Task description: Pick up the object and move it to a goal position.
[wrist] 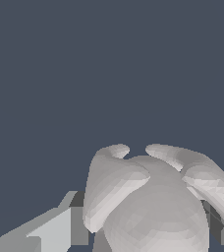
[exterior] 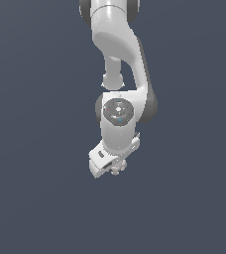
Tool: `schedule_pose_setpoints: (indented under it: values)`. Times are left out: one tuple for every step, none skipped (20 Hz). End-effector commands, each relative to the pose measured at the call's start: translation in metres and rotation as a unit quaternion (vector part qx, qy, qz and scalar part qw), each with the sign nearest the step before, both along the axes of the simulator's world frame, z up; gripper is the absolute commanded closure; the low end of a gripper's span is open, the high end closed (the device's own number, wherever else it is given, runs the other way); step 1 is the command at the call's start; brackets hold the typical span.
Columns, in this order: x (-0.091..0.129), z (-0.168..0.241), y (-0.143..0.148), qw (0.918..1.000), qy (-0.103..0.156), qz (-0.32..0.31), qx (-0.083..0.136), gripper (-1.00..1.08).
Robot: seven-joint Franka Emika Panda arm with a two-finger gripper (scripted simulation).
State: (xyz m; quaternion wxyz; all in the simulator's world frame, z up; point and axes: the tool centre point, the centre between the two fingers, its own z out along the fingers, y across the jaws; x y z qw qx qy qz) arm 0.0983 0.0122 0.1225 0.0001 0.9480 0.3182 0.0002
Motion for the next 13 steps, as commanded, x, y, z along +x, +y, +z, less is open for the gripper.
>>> schedule_pose_setpoints:
  values:
    - [0.002, 0.018, -0.019, 1.0, 0.0, 0.0, 0.0, 1.08]
    - [0.003, 0.024, -0.025, 1.0, 0.0, 0.0, 0.0, 1.08]
    - [0.004, 0.029, -0.031, 1.0, 0.0, 0.0, 0.0, 1.08]
    - [0.004, 0.034, -0.036, 1.0, 0.0, 0.0, 0.0, 1.08]
    - [0.005, 0.038, -0.04, 1.0, 0.0, 0.0, 0.0, 1.08]
    - [0.005, 0.041, -0.043, 1.0, 0.0, 0.0, 0.0, 1.08]
    - [0.006, 0.043, -0.046, 1.0, 0.0, 0.0, 0.0, 1.08]
    - [0.006, 0.045, -0.047, 1.0, 0.0, 0.0, 0.0, 1.08]
    - [0.007, 0.046, -0.049, 1.0, 0.0, 0.0, 0.0, 1.08]
    - [0.007, 0.046, -0.049, 1.0, 0.0, 0.0, 0.0, 1.08]
    - [0.007, 0.046, -0.049, 1.0, 0.0, 0.0, 0.0, 1.08]
    - [0.008, 0.045, -0.048, 1.0, 0.0, 0.0, 0.0, 1.08]
    - [0.008, 0.044, -0.047, 1.0, 0.0, 0.0, 0.0, 1.08]
